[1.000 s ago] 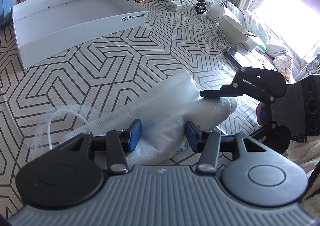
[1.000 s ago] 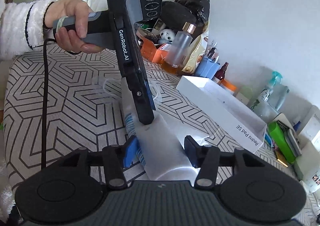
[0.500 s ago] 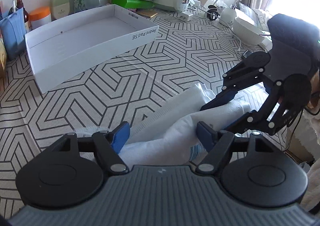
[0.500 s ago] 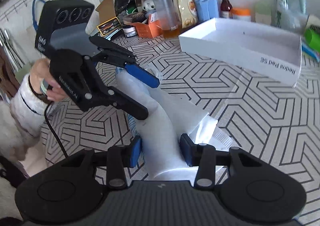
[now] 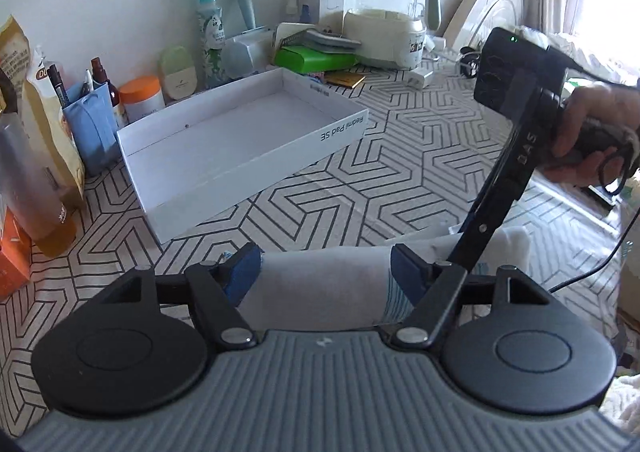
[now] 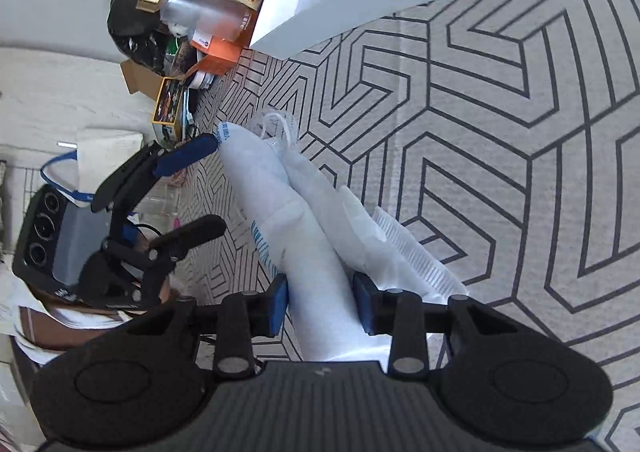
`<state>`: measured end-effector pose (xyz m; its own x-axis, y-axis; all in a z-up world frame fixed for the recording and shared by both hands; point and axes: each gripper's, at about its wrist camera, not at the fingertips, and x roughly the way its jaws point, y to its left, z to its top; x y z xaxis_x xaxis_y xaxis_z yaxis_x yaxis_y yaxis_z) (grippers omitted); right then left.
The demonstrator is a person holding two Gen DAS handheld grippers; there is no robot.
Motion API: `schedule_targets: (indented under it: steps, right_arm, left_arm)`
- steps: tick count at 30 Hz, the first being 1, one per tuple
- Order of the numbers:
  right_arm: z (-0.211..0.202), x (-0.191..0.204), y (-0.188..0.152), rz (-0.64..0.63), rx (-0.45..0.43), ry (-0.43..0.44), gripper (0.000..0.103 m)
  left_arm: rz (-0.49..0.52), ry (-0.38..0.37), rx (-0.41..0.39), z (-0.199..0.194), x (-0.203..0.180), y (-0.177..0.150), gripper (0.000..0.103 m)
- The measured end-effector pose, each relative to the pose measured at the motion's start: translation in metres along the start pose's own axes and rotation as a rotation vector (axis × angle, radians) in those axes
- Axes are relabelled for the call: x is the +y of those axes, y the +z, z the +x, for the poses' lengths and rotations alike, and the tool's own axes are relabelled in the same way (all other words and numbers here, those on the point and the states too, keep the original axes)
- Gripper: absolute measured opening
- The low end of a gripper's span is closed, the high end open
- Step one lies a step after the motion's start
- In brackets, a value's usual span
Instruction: Fold shopping bag
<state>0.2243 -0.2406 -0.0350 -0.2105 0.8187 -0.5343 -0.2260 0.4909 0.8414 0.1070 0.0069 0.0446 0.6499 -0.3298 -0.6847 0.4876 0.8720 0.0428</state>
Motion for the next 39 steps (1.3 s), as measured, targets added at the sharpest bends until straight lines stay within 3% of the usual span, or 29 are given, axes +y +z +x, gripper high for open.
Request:
schedule_targets:
  steps: [4, 8, 12, 15, 18, 20, 23, 26, 30, 34, 39]
  right_arm:
    - [0.001, -0.007, -0.003, 0.017, -0.032, 0.036, 0.034]
    - [0.0, -0.016, -0.006, 0.039, -0.064, 0.076, 0.033]
    - [-0.001, -0.023, -0.008, 0.053, -0.089, 0.109, 0.033]
    - [-0.002, -0.022, -0.01, 0.04, -0.095, 0.105, 0.033]
    - [-0.002, -0.019, -0.009, 0.03, -0.095, 0.091, 0.033]
    - [-0.001, -0.02, -0.008, 0.035, -0.091, 0.094, 0.033]
    - [-0.001, -0.027, -0.007, 0.068, -0.082, 0.128, 0.033]
    - [-0.002, -0.037, -0.002, 0.118, -0.059, 0.169, 0.032]
    - [-0.001, -0.035, 0.0, 0.134, -0.048, 0.154, 0.033]
    - [-0.002, -0.033, -0.002, 0.134, -0.057, 0.141, 0.032]
    - [-0.004, -0.031, -0.006, 0.131, -0.086, 0.126, 0.032]
  left_arm:
    - [-0.023, 0.062, 0.023, 0.011, 0.014, -0.006, 0.075]
    - [-0.122, 0.044, 0.022, 0.017, 0.036, -0.012, 0.075]
    - [-0.249, 0.078, -0.01, 0.016, 0.056, -0.013, 0.076]
    - [-0.285, 0.121, -0.068, 0.001, 0.06, -0.008, 0.069]
    - [-0.261, 0.033, -0.128, -0.018, 0.048, -0.001, 0.069]
    - [-0.216, -0.056, -0.123, -0.02, 0.031, 0.003, 0.069]
    - [-0.163, -0.1, -0.084, -0.006, 0.006, 0.007, 0.069]
    - [-0.162, -0.023, -0.089, 0.001, -0.009, 0.009, 0.068]
    - [-0.107, -0.032, -0.078, 0.005, -0.021, 0.011, 0.068]
    - [-0.067, 0.062, -0.038, 0.028, -0.023, 0.004, 0.053]
    - [0.028, 0.107, -0.049, 0.037, -0.036, -0.007, 0.051]
